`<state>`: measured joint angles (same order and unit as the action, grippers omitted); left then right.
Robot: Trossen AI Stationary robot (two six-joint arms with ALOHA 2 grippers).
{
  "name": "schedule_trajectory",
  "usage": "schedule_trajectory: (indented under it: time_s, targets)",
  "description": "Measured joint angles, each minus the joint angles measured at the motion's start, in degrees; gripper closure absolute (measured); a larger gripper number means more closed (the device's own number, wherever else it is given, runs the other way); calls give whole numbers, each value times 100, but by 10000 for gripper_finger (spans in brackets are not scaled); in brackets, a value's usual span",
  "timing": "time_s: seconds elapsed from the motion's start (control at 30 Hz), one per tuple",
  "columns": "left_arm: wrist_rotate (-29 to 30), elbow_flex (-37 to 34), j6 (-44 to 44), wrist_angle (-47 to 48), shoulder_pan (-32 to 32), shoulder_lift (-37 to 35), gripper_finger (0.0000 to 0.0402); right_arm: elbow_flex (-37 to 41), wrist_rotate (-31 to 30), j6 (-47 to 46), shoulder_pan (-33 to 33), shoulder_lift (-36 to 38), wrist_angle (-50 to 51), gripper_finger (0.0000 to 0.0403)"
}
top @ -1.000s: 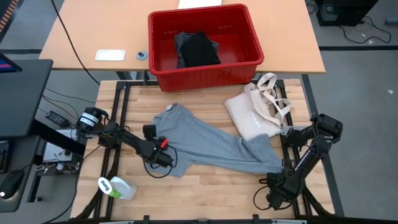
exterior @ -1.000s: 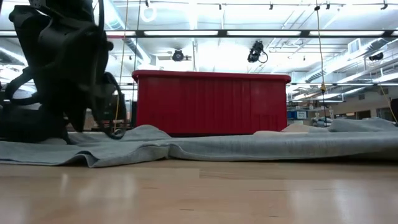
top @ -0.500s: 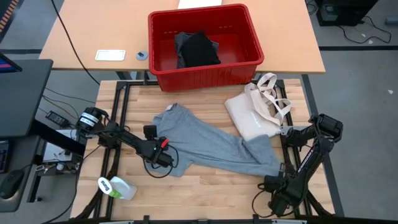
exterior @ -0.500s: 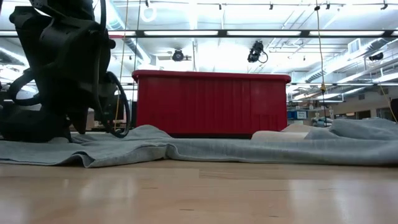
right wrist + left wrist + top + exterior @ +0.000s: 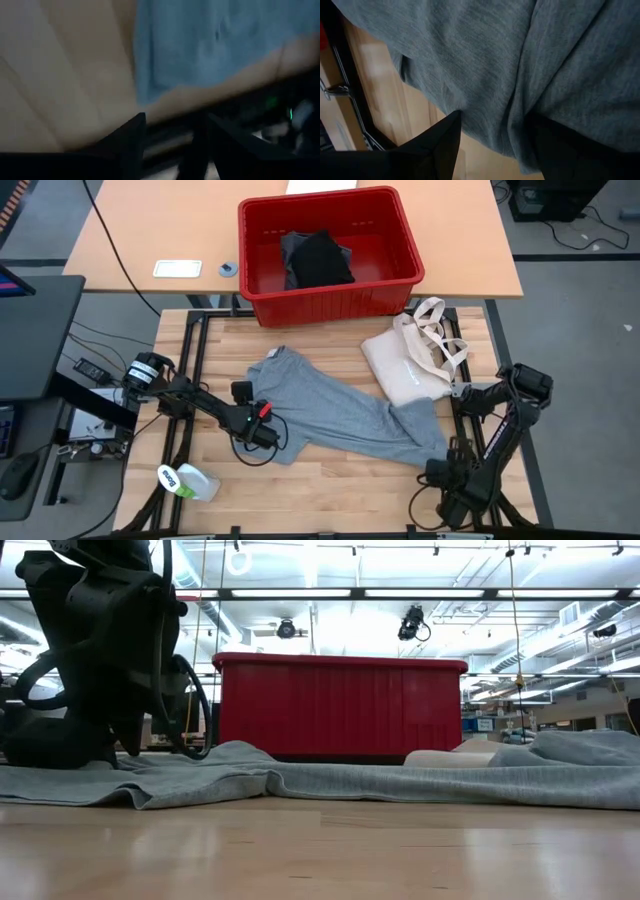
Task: Fold Laundry from Bin
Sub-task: Fold the gray shirt
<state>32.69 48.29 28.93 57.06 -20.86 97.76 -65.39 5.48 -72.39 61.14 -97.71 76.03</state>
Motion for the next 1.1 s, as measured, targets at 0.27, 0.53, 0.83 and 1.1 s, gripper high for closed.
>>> schedule_trajectory:
  time_s: [0.27, 0.53, 0.83, 1.1]
  targets:
    - [-2, 0, 22, -10, 5, 0, 171, 756, -657, -350, 108, 0, -389, 192]
    - [0, 2, 24, -55, 7, 0, 171, 1264, -492, -68, 140, -2, -600, 203]
    - [0, 2, 24, -74, 7, 0, 171, 1282, -888, 496, 45, -2, -1240, 282]
    - [1, 4, 26, -94, 7, 0, 171, 1108, -229, 409, -26, -11, -299, 382]
